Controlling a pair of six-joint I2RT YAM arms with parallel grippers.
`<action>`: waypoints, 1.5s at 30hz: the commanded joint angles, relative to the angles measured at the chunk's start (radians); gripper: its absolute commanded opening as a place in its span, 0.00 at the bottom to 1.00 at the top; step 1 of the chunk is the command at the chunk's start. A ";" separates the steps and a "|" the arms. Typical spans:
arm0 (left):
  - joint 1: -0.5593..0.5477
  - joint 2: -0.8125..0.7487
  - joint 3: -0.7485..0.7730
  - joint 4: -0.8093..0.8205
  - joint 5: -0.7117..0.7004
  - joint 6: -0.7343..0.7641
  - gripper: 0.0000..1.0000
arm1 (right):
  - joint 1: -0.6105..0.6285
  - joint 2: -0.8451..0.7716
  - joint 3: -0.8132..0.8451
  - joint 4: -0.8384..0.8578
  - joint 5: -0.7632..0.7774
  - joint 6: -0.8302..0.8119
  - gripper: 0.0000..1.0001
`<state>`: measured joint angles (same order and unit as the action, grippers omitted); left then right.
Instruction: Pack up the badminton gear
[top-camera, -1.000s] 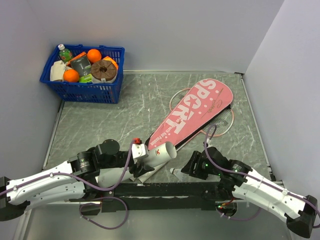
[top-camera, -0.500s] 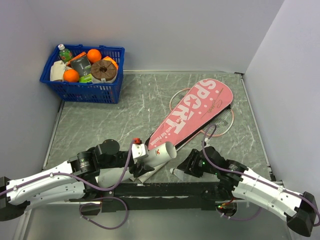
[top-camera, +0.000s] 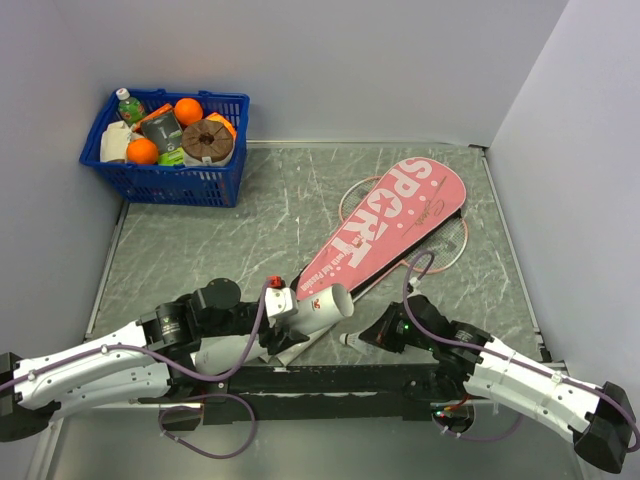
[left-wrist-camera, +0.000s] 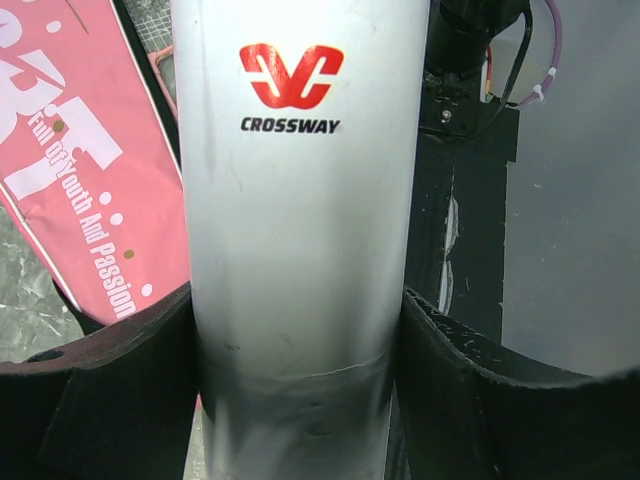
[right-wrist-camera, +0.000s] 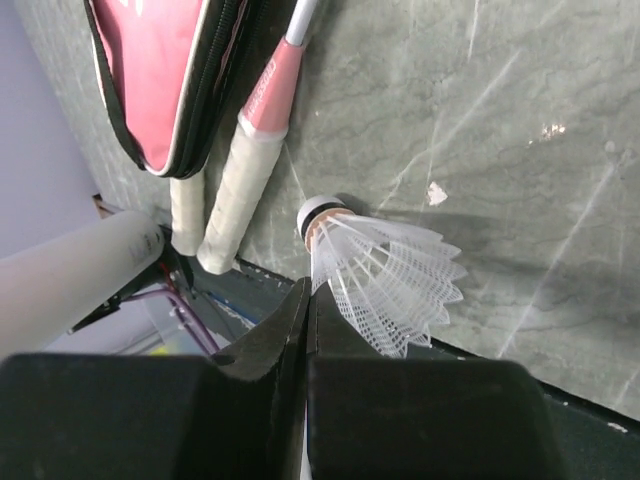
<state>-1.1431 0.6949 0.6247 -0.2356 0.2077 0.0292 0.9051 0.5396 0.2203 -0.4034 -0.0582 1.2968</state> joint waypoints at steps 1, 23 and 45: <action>-0.003 -0.001 0.036 0.058 -0.001 -0.014 0.01 | -0.006 -0.010 0.039 0.018 0.044 -0.027 0.00; -0.012 0.041 0.035 0.059 0.029 -0.009 0.01 | -0.008 0.022 0.781 -0.509 0.218 -0.737 0.00; -0.021 0.110 0.043 0.042 0.013 -0.003 0.01 | -0.008 0.166 0.912 -0.490 -0.164 -0.896 0.00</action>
<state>-1.1557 0.8078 0.6266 -0.2260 0.2119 0.0433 0.8986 0.6903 1.1645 -0.9596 -0.1520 0.4225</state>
